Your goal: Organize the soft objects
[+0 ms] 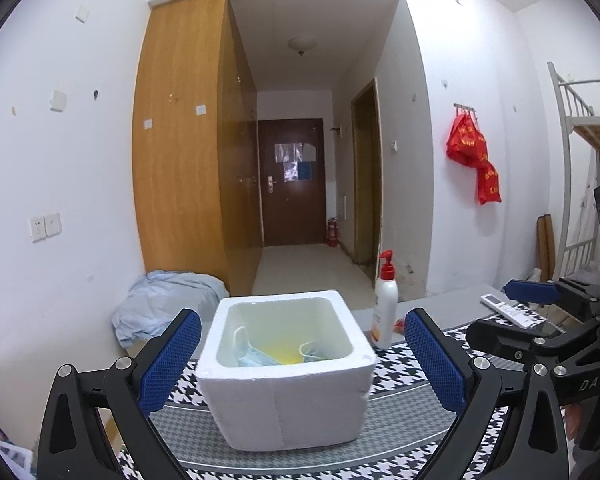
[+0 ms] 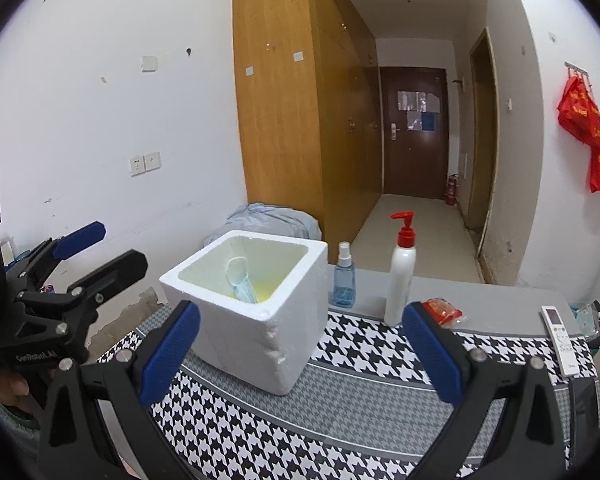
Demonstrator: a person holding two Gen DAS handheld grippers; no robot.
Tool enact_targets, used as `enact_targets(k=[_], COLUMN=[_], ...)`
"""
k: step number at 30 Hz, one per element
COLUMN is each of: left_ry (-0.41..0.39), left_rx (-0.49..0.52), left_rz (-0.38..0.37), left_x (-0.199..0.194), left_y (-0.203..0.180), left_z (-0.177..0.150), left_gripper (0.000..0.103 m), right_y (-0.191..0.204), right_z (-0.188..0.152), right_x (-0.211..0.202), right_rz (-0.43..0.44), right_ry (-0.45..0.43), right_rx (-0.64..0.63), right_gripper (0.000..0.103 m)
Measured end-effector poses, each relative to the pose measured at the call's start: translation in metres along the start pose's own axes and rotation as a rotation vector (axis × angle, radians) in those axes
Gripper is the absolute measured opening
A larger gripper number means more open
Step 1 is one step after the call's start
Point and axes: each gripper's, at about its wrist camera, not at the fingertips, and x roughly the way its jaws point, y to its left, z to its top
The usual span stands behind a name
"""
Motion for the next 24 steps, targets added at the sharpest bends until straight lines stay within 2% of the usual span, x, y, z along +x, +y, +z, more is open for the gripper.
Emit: enact_targets(k=[13, 24], left_ry=[-0.044, -0.055], left_rx=[-0.013, -0.022], left_rz=[-0.026, 0.033], left_x=[-0.015, -0.024], left_y=[-0.02, -0.031], left_z=[-0.02, -0.046], left_gripper=[0.102, 0.102], right_y=[-0.005, -0.019], right_z=[-0.029, -0.059], right_x=[-0.027, -0.027], right_rz=[0.002, 0.006], right_ry=[-0.073, -0.058], right_rx=[-0.026, -0.009], right_gripper=[0.102, 0.102])
